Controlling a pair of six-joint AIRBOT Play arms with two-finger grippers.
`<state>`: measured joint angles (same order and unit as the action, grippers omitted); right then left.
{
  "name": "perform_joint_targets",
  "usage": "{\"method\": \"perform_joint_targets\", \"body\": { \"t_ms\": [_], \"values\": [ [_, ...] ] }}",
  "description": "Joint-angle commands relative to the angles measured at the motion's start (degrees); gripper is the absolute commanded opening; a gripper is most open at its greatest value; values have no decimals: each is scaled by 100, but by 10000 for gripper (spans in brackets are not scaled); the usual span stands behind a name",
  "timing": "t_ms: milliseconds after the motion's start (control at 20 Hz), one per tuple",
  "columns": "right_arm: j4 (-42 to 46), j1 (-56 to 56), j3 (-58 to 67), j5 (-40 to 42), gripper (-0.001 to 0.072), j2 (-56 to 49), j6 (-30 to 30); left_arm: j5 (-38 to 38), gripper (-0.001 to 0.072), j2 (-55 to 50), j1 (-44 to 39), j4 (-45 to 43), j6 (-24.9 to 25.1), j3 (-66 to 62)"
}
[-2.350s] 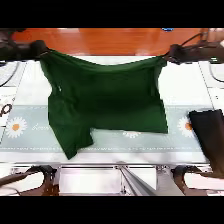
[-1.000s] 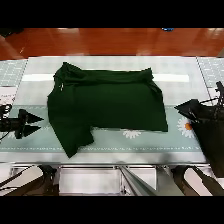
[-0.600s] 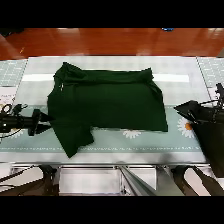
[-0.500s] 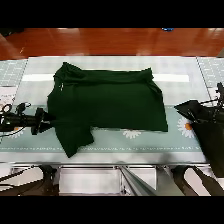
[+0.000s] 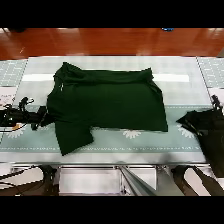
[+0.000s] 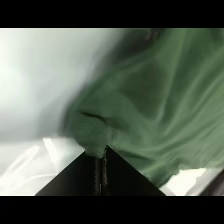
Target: Fold the shirts.
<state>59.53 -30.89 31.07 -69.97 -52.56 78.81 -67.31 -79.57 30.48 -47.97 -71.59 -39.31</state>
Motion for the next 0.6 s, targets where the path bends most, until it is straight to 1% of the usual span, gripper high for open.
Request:
{"method": "perform_joint_targets", "body": {
  "t_ms": [0,150,350,450,550],
  "values": [
    [278,0,-463,-133,414,2,212,-127,24,-7,-9,42,195,-37],
    [-96,4,-614,0,414,-170,-44,-127,24,-7,-15,44,195,-37],
    [-905,7,-614,450,414,-859,-448,-127,24,-7,-15,44,195,-37],
    [-1436,7,-612,688,413,-1335,-887,-120,24,-7,-15,44,195,-37],
    [-2203,7,-612,935,412,-1775,-1368,-66,24,-7,-15,44,195,-37]
  ]
}}
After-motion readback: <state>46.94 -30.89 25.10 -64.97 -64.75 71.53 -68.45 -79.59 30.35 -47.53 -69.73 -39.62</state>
